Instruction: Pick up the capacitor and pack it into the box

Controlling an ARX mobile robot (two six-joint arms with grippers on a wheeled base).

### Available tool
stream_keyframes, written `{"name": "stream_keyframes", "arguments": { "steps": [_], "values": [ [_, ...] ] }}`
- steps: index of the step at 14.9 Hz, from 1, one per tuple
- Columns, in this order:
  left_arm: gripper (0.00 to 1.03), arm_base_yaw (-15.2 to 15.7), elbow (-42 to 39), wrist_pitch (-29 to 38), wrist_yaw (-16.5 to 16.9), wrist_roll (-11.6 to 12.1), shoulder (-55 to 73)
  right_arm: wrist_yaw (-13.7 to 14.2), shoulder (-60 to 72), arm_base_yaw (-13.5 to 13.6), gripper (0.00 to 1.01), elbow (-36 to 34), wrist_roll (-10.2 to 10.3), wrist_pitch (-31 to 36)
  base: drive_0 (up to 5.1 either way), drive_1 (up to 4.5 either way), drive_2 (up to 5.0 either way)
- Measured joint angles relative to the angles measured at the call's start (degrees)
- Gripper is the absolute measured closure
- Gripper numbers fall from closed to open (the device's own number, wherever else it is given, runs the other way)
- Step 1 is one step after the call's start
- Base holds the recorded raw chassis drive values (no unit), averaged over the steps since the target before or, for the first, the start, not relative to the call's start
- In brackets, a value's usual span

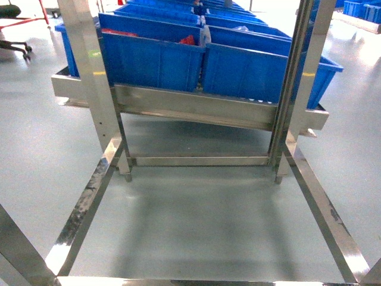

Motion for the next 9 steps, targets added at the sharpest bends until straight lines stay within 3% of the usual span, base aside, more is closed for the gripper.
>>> {"name": "stream_keyframes", "arguments": {
  "steps": [9],
  "values": [
    [0.05, 0.0, 0.0, 0.0, 0.0, 0.0, 0.0, 0.0, 0.0, 0.0, 0.03, 0.0, 0.0, 0.0, 0.0, 0.0, 0.0]
  ]
}}
